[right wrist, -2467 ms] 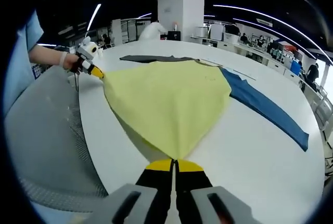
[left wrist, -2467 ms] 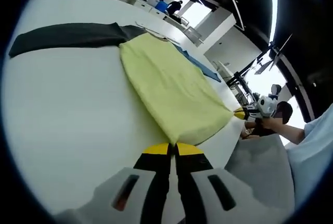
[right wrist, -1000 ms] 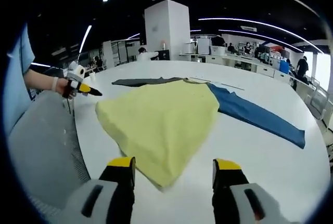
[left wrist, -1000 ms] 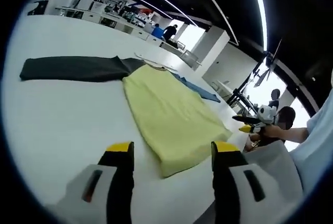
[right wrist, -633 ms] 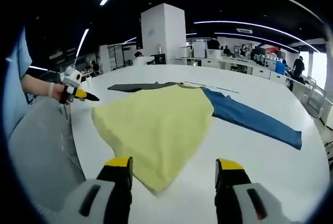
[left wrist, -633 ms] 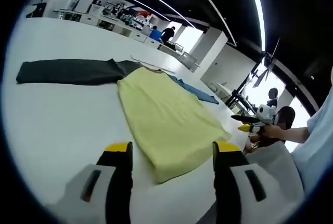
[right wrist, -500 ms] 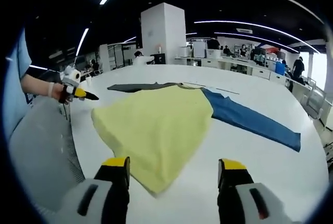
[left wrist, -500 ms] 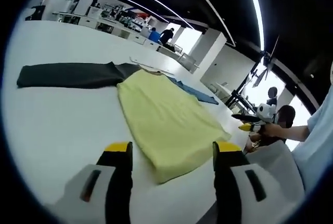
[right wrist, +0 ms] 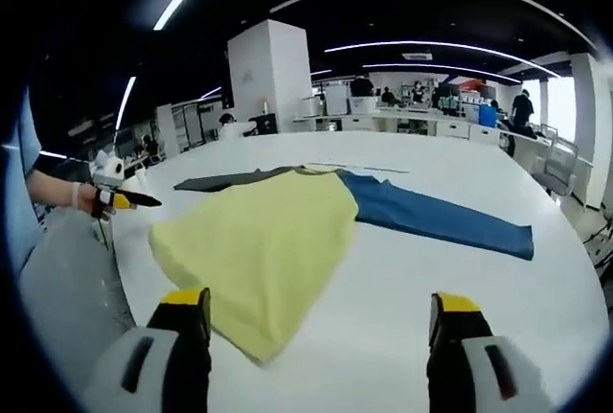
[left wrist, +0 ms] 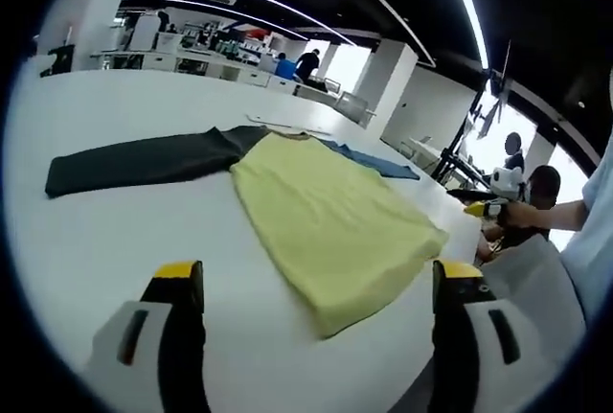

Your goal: Fold the garment on the visible template until the final outline fits inside the template.

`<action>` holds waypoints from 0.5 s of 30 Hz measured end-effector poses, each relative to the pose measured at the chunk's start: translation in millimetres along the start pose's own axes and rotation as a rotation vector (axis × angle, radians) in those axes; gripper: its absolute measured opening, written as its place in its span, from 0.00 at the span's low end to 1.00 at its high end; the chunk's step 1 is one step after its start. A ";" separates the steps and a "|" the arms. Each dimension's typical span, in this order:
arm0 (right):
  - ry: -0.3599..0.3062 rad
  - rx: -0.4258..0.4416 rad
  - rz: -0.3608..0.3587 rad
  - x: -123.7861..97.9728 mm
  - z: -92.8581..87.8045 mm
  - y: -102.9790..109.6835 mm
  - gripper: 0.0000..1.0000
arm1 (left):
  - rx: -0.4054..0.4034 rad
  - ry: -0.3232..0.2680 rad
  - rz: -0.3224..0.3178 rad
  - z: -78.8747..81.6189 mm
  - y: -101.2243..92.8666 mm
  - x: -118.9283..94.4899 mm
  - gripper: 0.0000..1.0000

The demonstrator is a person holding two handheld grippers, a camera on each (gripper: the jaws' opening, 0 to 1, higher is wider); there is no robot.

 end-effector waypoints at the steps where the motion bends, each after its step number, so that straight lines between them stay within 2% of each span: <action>1: -0.007 0.017 -0.009 0.2 1.2 -3.3 1.00 | -0.003 -0.001 0.003 -0.4 0.1 -0.3 0.99; 6: -0.045 0.054 -0.046 -1.7 9.8 -10.2 0.99 | -0.006 0.020 -0.009 -5.2 -3.3 -0.7 0.99; 12: -0.044 0.062 -0.074 -1.9 14.9 -25.8 0.97 | -0.021 0.019 -0.004 -4.6 -4.5 0.2 0.99; 15: -0.067 0.078 -0.083 -3.2 22.1 -33.4 0.97 | -0.021 0.018 -0.003 -4.2 -5.3 0.4 0.99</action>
Point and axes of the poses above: the point that each gripper's makers call its tool centre point, and the gripper's own axes: x roughly forward along the fingers, y roughly to its left, z roughly out of its top, the point moved 3 cm from there along -x, roughly backward along the fingers, and after that the axes turned 4 degrees about x, right-handed, at the moved point
